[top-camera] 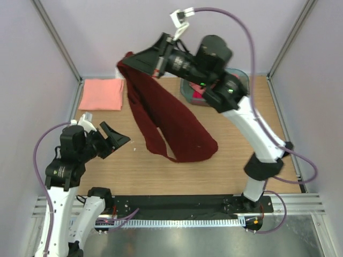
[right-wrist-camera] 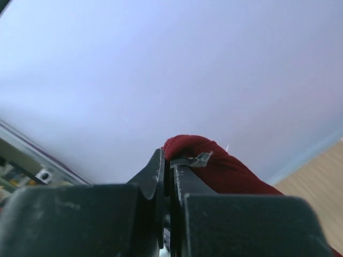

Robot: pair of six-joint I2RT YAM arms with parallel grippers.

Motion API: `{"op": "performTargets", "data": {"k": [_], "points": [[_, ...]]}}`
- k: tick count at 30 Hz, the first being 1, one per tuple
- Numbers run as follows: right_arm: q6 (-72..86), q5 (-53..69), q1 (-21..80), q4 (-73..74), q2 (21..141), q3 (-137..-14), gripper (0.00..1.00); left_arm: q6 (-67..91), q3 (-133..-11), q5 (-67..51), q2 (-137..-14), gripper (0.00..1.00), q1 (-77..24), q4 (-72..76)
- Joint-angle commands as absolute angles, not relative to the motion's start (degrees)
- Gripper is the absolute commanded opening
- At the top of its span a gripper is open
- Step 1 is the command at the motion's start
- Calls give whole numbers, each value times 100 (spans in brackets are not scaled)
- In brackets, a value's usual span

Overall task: Fold and stack the t-shirts
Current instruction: Flatten the tshirt out

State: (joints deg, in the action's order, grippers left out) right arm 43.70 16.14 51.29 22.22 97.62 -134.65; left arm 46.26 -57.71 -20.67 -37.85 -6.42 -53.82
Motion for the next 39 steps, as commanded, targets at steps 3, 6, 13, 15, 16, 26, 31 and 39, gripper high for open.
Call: {"op": "performTargets", "data": {"k": [3,6,13,15,16,26,31,39], "points": [[5608,2523,5160,931,10960,-14985,1,4597,-6169,-1409,-3314,72,-659,-5492],[5537,2058,4791,992,10364,-13778,1,4421,-6397,-1144,-3261,73,-659,-5659],[4580,-426,4298,3187,9291,-12929,1,4210,-6478,-1343,-3682,73,-668,-5511],[4404,-1298,4237,4151,9211,-12972,1,4140,-6478,-1485,-3980,74,-668,-5406],[4351,-1544,4175,4418,9176,-12929,1,4114,-6521,-1546,-4129,75,-668,-5423],[4026,-3788,4122,7564,8597,-11726,1,4192,-6794,-1618,-5414,73,-1405,-5177],[3858,-2824,4140,7621,7587,-10276,1,4166,-6628,-1100,-5826,80,-2424,-4913],[4570,-2468,4131,7260,6978,-9614,1,3709,-6468,-89,-7099,85,-3909,-4553]]}}
